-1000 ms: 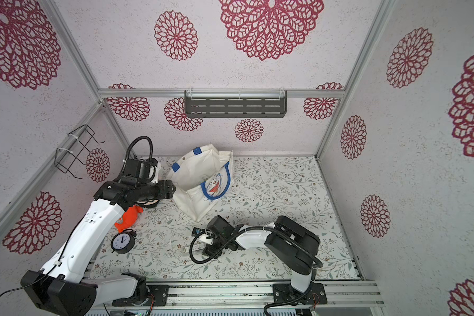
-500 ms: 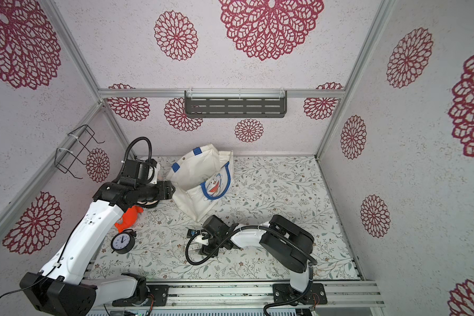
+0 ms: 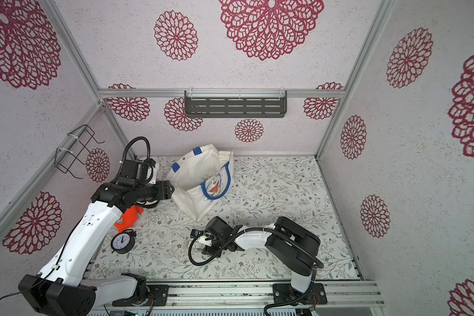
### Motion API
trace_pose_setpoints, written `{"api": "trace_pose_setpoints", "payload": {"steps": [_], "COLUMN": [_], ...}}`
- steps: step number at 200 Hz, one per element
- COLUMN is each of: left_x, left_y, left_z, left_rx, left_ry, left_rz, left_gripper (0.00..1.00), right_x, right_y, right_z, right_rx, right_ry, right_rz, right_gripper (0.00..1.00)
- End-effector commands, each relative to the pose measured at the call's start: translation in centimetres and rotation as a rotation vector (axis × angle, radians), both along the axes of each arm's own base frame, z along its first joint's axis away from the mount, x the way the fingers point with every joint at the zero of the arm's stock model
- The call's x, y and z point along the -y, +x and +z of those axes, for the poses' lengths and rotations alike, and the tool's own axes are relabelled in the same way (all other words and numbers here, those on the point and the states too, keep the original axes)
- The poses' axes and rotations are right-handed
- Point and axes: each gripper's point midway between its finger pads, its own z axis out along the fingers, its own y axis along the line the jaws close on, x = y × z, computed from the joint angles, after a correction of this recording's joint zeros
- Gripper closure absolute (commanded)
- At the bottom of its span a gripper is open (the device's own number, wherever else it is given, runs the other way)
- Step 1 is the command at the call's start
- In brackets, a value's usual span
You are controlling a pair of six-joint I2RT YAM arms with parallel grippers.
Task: Put the compass set into the canvas bag
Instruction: Pick up the compass set at the center of the board.
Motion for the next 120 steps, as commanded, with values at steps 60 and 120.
{"api": "trace_pose_setpoints", "payload": {"steps": [60,120], "left_x": [5.2,14.9], "left_y": [0.0,1.1], "left_z": [4.5,8.2], "left_rx": [0.132,0.276], "left_ry": [-0.103,-0.33], "left_rz": [-0.146,-0.385], "left_gripper": [0.23,0.18], "right_x": [6.0,11.1], "right_y": [6.2,11.9], "right_z": [14.0,23.7], "right_rx": [0.15,0.288], "right_ry": [0.378,0.559], "right_rz": [-0.358,-0.615], "right_gripper": [0.82,0.85]}}
